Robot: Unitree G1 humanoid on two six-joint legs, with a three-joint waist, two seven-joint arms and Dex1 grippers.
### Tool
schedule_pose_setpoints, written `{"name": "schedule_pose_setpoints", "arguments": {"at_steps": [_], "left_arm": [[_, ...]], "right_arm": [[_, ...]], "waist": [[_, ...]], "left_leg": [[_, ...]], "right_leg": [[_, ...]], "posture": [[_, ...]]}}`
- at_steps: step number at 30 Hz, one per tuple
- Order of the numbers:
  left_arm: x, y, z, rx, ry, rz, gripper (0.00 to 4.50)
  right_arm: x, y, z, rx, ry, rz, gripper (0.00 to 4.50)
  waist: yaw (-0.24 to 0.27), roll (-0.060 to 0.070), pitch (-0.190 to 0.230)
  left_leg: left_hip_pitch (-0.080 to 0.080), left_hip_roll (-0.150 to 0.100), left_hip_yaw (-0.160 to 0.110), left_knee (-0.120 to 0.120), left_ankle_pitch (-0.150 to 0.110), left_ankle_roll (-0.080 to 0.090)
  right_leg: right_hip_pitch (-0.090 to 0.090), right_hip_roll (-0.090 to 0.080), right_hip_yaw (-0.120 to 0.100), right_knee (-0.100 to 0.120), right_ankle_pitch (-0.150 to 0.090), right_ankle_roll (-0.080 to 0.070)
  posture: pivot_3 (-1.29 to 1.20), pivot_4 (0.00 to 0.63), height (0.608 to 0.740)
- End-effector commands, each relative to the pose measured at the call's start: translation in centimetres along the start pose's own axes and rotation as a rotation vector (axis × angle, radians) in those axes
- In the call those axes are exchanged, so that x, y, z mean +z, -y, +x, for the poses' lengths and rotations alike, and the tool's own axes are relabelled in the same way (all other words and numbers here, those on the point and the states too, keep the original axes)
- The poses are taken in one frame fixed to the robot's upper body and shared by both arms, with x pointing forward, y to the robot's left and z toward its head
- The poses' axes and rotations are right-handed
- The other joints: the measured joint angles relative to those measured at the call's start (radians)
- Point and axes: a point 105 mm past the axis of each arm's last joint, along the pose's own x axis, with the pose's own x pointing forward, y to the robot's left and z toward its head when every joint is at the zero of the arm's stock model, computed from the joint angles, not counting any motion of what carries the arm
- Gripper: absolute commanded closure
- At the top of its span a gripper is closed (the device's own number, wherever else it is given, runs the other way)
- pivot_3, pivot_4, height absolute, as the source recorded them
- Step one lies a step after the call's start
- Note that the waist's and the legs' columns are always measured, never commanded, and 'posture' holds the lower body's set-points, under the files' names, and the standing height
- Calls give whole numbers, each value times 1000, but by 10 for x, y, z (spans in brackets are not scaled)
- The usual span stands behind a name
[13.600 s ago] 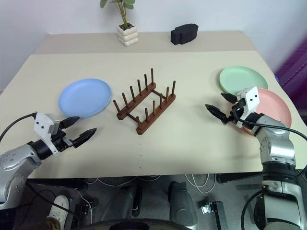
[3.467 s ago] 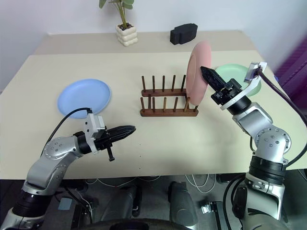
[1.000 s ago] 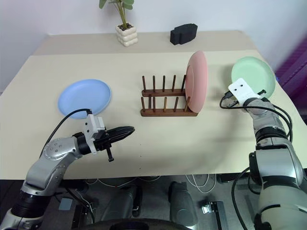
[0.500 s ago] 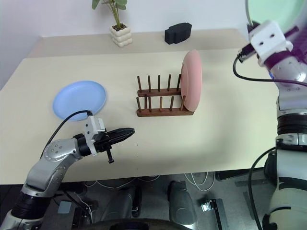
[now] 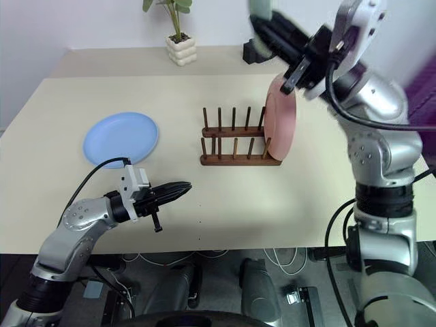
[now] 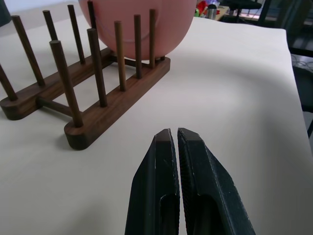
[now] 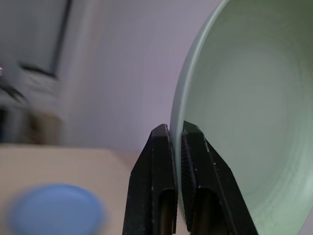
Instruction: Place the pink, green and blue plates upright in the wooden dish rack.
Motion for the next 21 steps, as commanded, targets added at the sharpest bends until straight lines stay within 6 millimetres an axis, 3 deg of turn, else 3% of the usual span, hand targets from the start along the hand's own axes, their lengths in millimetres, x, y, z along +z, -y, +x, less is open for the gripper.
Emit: {"name": "schedule_pose_setpoints", "arguments": {"at_steps": [1,10,21], "left_arm": [[11,2,-1,3,39,38,4357],[11,2,-1,-1,37,34,4357],[14,0,-3,2,44,33,4357]], "right_arm": [[9,-14,-3,-7,68,176,4425],[-25,-15,-30,-160,37,495,4425],[-46,-20,-42,-166,-45,559,4425]], "waist": [[-1,0,0],[-2,0,0],[-3,0,0]], "left_leg": [[0,0,0,0,0,0],[0,0,2,0,0,0],[0,0,2,0,0,0]], "right_leg": [[0,0,0,0,0,0],[0,1,0,0,0,0],[0,1,0,0,0,0]], "posture": [[0,150,730],[0,150,730],[0,150,730]]}}
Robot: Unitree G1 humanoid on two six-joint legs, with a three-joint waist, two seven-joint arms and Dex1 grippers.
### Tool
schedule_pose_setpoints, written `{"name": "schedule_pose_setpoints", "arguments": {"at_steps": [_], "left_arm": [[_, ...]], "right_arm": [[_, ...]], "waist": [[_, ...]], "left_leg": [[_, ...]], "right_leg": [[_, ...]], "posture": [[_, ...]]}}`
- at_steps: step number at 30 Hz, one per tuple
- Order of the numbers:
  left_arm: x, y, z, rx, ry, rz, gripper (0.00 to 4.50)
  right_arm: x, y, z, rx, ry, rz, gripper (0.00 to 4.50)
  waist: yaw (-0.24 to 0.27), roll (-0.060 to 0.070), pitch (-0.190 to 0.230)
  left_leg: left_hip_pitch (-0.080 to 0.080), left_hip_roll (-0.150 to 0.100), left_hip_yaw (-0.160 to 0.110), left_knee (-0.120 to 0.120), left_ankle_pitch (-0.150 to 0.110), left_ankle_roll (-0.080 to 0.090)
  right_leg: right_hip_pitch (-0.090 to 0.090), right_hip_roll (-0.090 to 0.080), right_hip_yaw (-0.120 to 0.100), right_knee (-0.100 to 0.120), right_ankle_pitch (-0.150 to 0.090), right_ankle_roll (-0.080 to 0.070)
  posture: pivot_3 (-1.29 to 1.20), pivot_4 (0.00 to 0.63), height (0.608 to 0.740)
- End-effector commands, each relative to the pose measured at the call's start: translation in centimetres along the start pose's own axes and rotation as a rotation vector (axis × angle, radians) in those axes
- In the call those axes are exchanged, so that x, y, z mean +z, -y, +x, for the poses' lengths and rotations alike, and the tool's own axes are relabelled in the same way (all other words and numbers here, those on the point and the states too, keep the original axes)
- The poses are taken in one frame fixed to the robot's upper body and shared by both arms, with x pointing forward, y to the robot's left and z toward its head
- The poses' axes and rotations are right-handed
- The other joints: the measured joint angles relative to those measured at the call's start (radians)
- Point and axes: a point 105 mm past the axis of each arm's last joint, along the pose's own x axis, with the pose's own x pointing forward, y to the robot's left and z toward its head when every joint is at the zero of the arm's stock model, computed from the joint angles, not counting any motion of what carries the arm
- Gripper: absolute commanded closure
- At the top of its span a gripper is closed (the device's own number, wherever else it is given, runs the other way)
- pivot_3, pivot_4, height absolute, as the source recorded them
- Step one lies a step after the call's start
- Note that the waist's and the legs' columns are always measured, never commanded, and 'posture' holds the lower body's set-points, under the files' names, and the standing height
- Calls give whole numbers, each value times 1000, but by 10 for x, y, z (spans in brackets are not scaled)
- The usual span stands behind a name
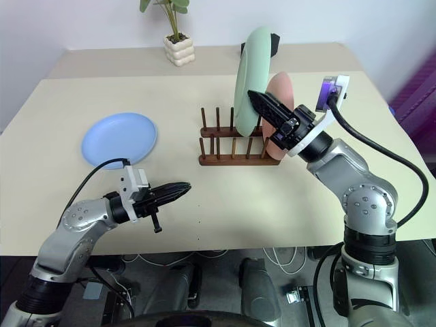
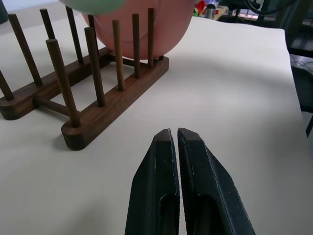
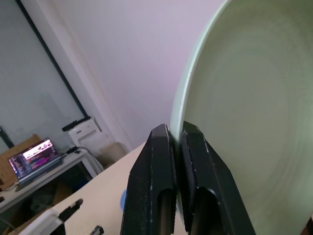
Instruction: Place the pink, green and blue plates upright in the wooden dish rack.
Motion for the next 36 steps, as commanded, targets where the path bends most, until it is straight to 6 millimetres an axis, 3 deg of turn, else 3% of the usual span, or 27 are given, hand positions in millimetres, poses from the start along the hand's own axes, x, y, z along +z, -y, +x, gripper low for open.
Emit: {"name": "schedule_pose_setpoints", "arguments": {"at_steps": [1,28,32,36], "left_arm": [[14,0,-2,1,45,36,4357],[16,0,-1,13,47,40,4357],[16,1,-1,12,46,40,4357],[15,1,-1,12,46,40,4357]], "right_arm": [[8,-8,-1,40,16,-33,4425],[-11,18,-11,-29,-130,5,4425],[-12,19,-12,-33,-135,1,3039],[-10,19,-11,-35,-124,-13,989]], "waist": [[0,0,0],[0,0,0],[1,0,0],[0,0,0]], "left_leg": [[0,0,0,0,0,0],[0,0,0,0,0,0],[0,0,0,0,0,0],[0,0,0,0,0,0]], "right_leg": [[0,0,0,0,0,0],[0,0,0,0,0,0],[0,0,0,0,0,0],[0,0,0,-1,0,0]], "posture": [[0,150,730],[0,150,730],[0,150,730],[0,150,730]]}}
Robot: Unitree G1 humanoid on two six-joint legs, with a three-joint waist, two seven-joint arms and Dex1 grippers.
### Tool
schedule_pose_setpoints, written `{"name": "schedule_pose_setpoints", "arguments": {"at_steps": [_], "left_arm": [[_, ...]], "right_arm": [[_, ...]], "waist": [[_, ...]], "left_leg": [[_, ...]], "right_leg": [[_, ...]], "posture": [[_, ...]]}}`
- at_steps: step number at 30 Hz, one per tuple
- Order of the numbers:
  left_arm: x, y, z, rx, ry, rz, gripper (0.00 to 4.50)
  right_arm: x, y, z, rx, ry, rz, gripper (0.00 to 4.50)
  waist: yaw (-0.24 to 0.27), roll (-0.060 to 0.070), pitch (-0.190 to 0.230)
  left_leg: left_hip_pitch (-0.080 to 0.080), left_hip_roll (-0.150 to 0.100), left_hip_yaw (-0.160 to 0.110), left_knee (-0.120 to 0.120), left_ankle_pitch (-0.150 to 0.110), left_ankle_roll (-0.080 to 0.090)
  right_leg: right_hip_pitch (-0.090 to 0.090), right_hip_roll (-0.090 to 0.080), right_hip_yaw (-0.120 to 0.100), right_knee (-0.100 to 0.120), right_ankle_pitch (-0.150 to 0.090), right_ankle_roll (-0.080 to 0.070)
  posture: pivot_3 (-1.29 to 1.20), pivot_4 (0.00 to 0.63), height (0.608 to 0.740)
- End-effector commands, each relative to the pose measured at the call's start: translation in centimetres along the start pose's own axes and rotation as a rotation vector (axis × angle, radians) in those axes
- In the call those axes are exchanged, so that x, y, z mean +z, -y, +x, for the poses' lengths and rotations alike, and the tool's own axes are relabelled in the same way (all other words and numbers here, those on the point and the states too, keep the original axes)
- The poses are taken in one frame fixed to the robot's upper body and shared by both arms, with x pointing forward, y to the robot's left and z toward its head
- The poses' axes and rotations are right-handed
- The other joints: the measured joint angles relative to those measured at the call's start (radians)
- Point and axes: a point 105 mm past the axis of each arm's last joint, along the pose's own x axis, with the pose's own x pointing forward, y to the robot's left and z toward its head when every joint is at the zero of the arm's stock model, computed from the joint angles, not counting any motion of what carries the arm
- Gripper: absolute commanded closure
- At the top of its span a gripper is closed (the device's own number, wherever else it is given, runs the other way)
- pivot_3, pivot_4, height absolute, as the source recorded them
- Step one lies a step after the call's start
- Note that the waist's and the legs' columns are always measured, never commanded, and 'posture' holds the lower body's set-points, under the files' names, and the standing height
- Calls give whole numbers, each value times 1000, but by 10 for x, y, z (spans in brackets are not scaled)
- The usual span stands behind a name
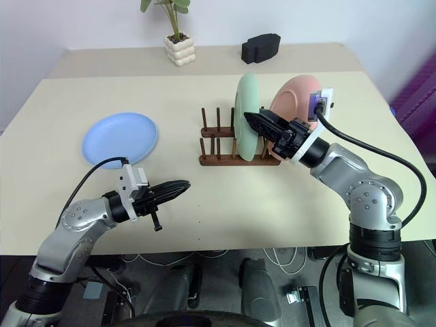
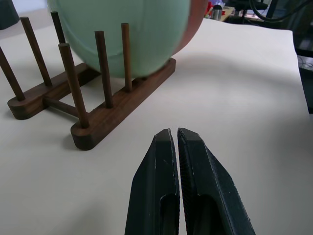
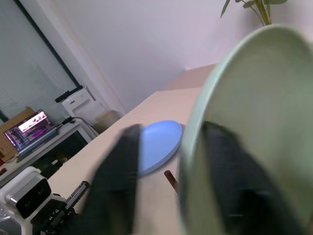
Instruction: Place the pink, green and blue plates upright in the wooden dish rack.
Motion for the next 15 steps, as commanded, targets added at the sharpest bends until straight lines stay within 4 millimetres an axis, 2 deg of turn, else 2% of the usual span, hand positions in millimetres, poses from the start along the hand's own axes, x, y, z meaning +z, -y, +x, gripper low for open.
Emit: {"name": "schedule_pose_setpoints", "arguments": {"at_steps": [1,2,10,15], "left_arm": [[13,3,-1,-10,44,36,4357],[13,3,-1,-10,43,36,4357],[9,1,-7,6,28,26,4357],[2,-14,-19,112,-4,25,4357]], "right_arm": [[13,-4,-2,7,40,-50,508],[14,-4,-2,8,44,-61,32],[38,-20,1,62,72,-196,32],[57,-31,1,101,92,-282,32]], "waist": [[0,0,0],[0,0,0],[-1,0,0],[0,0,0]], "left_leg": [[0,0,0,0,0,0],[0,0,0,0,0,0],[0,0,0,0,0,0],[0,0,0,0,0,0]], "right_leg": [[0,0,0,0,0,0],[0,0,0,0,0,0],[0,0,0,0,0,0],[-1,0,0,0,0,0]], "posture": [[0,150,730],[0,150,730],[0,150,730],[0,150,730]]}}
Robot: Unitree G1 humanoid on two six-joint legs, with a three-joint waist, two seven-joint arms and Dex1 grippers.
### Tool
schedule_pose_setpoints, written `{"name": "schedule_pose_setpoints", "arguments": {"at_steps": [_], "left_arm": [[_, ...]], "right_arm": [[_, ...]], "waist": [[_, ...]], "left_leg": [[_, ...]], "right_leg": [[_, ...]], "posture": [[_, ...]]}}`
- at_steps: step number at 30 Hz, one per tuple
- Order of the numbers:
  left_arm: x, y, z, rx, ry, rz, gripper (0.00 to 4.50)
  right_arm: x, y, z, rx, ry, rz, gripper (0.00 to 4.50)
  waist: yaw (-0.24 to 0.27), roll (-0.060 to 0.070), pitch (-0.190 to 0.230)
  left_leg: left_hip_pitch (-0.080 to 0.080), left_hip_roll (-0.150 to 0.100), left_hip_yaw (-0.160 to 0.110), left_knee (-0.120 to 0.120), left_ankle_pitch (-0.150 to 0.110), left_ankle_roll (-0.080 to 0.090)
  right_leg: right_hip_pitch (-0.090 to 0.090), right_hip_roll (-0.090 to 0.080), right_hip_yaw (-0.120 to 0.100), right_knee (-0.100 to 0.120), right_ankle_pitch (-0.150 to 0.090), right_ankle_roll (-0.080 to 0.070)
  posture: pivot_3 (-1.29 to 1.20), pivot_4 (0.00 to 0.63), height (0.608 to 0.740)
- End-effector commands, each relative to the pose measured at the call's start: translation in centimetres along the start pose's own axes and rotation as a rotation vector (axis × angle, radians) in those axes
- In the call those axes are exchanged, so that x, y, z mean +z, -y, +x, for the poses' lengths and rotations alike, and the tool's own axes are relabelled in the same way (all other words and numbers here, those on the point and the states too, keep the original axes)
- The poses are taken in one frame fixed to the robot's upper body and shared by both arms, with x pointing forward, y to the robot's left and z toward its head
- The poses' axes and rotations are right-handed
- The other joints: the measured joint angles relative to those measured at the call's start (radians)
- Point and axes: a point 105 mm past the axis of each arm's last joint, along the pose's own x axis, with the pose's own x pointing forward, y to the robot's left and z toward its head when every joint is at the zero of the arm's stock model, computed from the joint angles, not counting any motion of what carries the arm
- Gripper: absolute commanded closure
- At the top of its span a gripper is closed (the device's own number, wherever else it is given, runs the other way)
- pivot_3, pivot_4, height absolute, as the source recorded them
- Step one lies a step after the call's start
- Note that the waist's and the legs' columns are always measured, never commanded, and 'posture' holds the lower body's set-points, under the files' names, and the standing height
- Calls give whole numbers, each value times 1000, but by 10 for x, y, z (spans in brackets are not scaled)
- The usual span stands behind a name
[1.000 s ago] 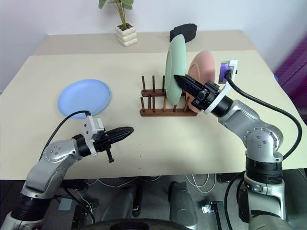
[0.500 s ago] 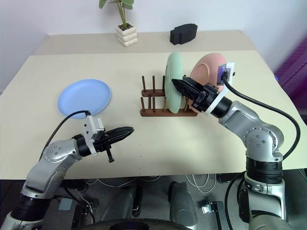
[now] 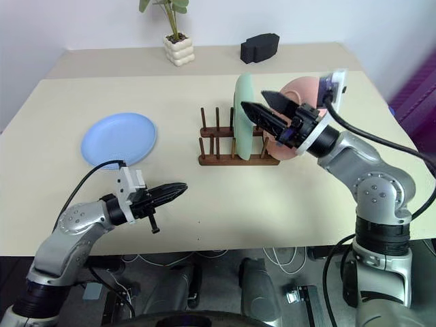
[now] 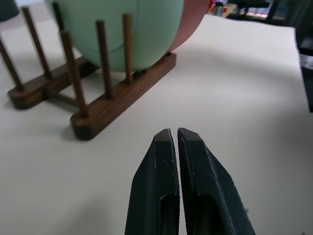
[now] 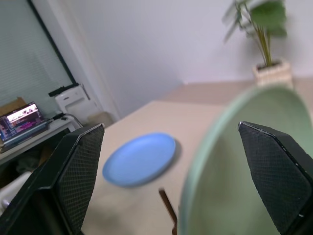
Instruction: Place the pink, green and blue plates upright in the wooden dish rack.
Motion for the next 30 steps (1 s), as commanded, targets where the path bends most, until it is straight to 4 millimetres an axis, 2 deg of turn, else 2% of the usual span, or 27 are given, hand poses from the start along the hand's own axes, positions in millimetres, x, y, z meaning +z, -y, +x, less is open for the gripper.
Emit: {"name": "schedule_pose_setpoints", "arguments": {"at_steps": [1,8,10,13,16,18,20,25,30], "left_arm": [[7,-17,-11,110,14,34,4357],[16,-67,-43,451,61,64,4357],[21,-93,-58,622,92,27,4357],[22,-119,-78,797,108,-38,3527],[20,-132,-85,876,86,-87,1997],[20,-140,-87,925,55,-107,1192],[26,-152,-91,994,42,-133,102],[18,-183,-109,1179,-69,-255,45],[7,-202,-118,1271,-172,-388,45]], "right_arm": [[29,-13,-1,48,53,-129,32],[38,-13,1,73,40,-200,32],[37,-14,2,87,33,-205,32],[34,-15,5,101,25,-207,0],[33,-16,7,112,21,-212,0],[33,-17,9,121,18,-218,0],[34,-18,9,126,18,-223,0],[34,-23,8,139,9,-240,0],[31,-30,3,173,-23,-268,0]], "waist": [[1,0,0],[1,0,0],[2,0,0],[1,-1,0],[1,-1,0],[1,-1,1],[3,-2,1],[0,-4,1],[0,-4,1]], "left_leg": [[0,0,0,0,0,0],[0,0,0,0,0,0],[0,0,0,0,0,0],[-1,0,-1,0,0,0],[-1,0,0,0,0,0],[-1,-1,0,0,0,0],[-1,-1,-1,0,0,0],[-1,-1,-1,1,0,0],[-1,-1,-1,0,0,0]], "right_leg": [[0,0,0,0,0,0],[0,0,0,-1,0,0],[0,0,0,-1,0,0],[0,0,-1,0,2,3],[0,0,-1,-1,2,4],[0,0,-1,-1,3,5],[0,0,-1,0,3,5],[0,0,-1,0,3,6],[0,0,-1,0,4,8]], "posture": [[0,150,730],[0,150,730],[0,150,730],[0,150,730],[0,150,730],[0,150,730],[0,150,730],[0,150,730],[0,150,730]]}}
